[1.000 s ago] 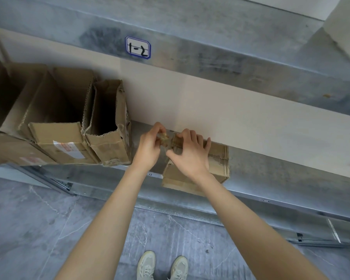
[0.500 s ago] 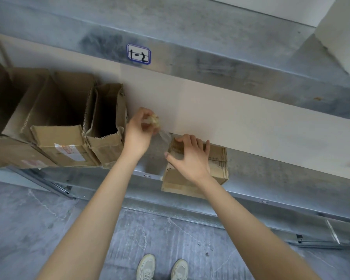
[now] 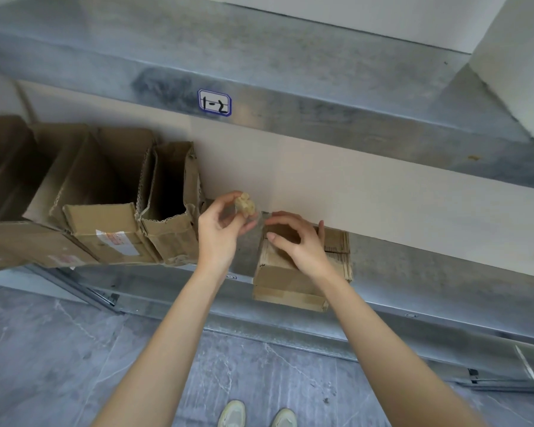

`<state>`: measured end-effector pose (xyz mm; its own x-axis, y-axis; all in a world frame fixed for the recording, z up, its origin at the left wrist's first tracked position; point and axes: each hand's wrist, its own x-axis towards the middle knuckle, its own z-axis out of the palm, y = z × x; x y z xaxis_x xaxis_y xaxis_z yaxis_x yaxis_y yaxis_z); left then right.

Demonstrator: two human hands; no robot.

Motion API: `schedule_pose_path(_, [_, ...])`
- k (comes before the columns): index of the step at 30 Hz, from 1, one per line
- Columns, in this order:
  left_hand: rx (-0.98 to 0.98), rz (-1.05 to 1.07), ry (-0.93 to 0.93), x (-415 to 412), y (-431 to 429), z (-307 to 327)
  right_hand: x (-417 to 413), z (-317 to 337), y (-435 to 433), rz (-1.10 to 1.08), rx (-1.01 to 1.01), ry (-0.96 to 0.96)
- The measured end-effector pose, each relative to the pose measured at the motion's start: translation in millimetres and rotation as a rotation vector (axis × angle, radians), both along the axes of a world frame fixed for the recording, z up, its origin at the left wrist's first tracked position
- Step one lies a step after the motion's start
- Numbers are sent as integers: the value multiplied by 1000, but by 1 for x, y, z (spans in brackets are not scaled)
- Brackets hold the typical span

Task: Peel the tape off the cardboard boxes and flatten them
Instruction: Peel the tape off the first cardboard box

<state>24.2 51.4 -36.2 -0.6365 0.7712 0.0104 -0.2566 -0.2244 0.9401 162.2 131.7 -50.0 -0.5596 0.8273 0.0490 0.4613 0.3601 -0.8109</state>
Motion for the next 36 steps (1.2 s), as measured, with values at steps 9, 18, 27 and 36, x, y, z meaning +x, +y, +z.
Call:
schedule_pose_path(9, [-14,-115,317,7,2,-4,2,2,2,-21,-96,84])
schedule_pose_path(18, [-108,-42,517,18,8,-21,6,2,1,-57,-236,234])
schedule_pose_path(27, [-103,2,773,28,18,-21,3,-3,1,-125,-199,294])
schedule_pose_path(36, [-269,-119,1001,46,17,-51,17,-3,8,-270,-186,460])
